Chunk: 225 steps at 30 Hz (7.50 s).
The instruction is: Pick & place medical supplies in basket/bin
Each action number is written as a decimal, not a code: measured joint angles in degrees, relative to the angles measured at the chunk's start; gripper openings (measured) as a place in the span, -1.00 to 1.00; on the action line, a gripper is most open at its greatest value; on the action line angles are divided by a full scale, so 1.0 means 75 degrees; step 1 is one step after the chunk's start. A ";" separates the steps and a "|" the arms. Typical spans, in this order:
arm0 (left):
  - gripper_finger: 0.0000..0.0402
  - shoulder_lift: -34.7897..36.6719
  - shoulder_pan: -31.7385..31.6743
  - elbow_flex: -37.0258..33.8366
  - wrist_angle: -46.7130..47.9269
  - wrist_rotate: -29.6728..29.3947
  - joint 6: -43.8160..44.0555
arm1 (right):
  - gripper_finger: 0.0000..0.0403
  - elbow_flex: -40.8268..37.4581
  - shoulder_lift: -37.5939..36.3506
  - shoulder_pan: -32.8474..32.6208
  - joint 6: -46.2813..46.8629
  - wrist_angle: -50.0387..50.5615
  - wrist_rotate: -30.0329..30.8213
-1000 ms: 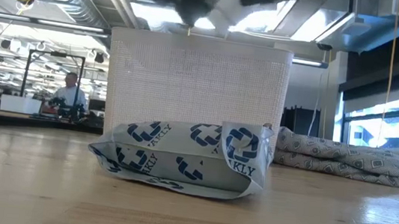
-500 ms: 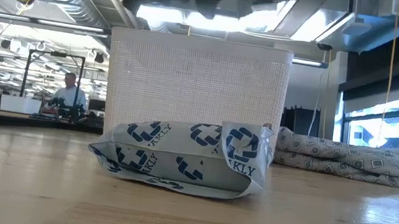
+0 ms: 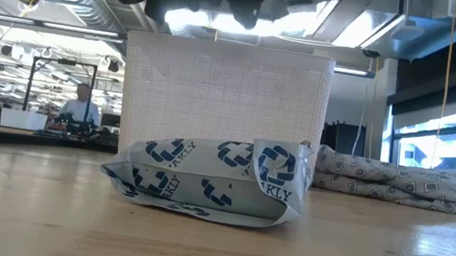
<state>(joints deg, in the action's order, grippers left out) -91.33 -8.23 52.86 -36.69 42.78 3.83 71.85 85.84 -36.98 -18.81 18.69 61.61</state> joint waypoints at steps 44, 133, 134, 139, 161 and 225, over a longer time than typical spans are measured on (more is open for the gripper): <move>-0.16 -0.0004 0.0228 0.0032 -0.0841 0.0844 -0.0031 | 0.10 0.0011 0.0003 0.0955 -0.1318 -0.1203 -0.2023; -0.19 -0.4095 -0.1854 0.8346 1.5623 -1.1266 -0.8529 | 0.85 -0.3518 -0.0087 -0.0293 1.3077 0.7858 0.1040; -0.19 -0.4095 -0.1849 0.8346 1.5617 -1.1340 -0.8602 | 0.85 -0.3518 -0.0087 -0.0293 1.3077 0.7858 0.1040; -0.19 -0.4095 -0.1842 0.8346 1.5573 -1.1503 -0.9081 | 0.85 -0.3518 -0.0087 -0.0293 1.3077 0.7861 0.1040; -0.19 -0.5022 -0.1864 0.8329 1.4958 -1.1091 -1.0162 | 0.84 -0.3515 -0.0085 -0.0293 1.3103 0.7852 0.1051; 0.09 -0.0993 -0.1963 0.8809 1.3603 -0.4606 -0.2322 | 0.84 -0.2826 -0.0087 -0.0293 1.3065 0.6528 -0.0028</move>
<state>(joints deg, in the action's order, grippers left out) -98.77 -22.95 118.93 65.33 8.24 -13.58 50.66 85.19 -39.18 79.18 67.65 61.40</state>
